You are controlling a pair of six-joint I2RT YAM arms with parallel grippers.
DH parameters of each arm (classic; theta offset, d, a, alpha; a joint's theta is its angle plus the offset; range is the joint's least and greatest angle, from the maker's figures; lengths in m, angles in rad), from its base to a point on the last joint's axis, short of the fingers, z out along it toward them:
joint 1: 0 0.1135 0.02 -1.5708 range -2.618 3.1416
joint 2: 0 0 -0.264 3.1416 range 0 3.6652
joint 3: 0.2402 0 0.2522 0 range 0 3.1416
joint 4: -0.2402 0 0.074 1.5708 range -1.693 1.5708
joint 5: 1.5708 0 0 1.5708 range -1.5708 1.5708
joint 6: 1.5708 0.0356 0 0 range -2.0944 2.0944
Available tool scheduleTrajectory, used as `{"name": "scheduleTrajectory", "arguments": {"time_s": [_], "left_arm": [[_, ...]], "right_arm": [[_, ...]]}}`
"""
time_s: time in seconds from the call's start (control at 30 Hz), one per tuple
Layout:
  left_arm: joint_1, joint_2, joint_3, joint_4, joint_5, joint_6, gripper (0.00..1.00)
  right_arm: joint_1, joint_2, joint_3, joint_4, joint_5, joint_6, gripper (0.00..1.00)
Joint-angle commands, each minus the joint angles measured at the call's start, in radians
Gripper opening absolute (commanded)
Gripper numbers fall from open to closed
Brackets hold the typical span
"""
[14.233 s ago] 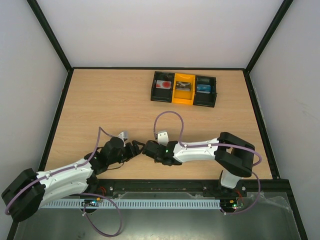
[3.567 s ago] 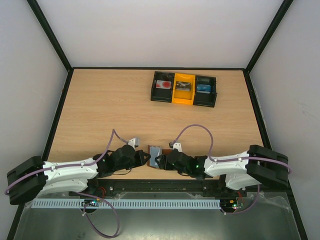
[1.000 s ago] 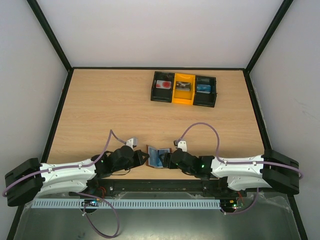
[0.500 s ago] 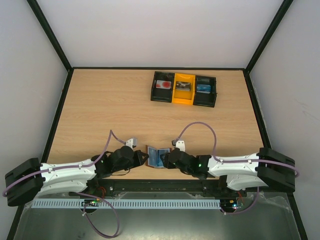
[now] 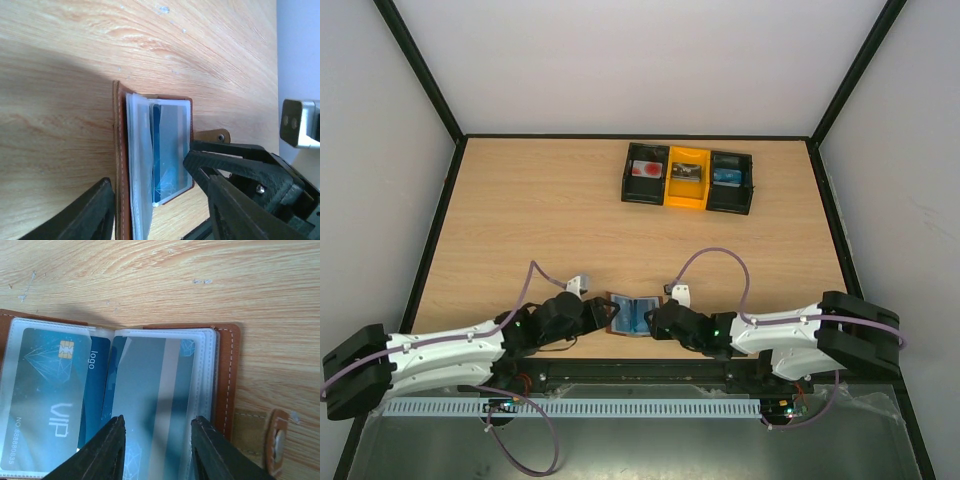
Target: Take the credit cards out of the card holder
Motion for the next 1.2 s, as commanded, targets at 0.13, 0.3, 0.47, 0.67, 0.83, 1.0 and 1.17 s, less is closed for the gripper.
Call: {"name": "scheduleTrajectory", "arguments": {"time_s": [0.13,0.3,0.47,0.67,0.83,1.0,1.17], "left_arm": [[-0.005,-0.035,0.08,-0.063,-0.025,0.018,0.57],[-0.012,0.025,0.143,-0.096,-0.033,0.049,0.58],[-0.025,0.048,0.19,-0.18,-0.108,0.06,0.65],[-0.027,0.064,0.272,-0.184,-0.085,0.125,0.67],[-0.026,0.119,0.252,-0.052,-0.02,0.152,0.69],[-0.024,0.218,0.208,0.08,0.03,0.161,0.61],[0.014,0.308,0.147,0.19,0.089,0.136,0.54]], "right_arm": [[0.003,-0.038,-0.037,-0.023,0.031,0.02,0.36],[0.003,-0.044,-0.043,-0.027,0.037,0.021,0.35],[0.003,-0.017,-0.041,-0.049,0.051,0.022,0.35],[0.003,-0.022,-0.041,-0.045,0.055,0.023,0.34],[0.003,-0.023,-0.042,-0.051,0.068,0.022,0.33],[0.002,-0.033,-0.044,-0.063,0.068,0.024,0.31],[0.003,-0.054,-0.063,-0.056,0.071,0.035,0.26]]}}
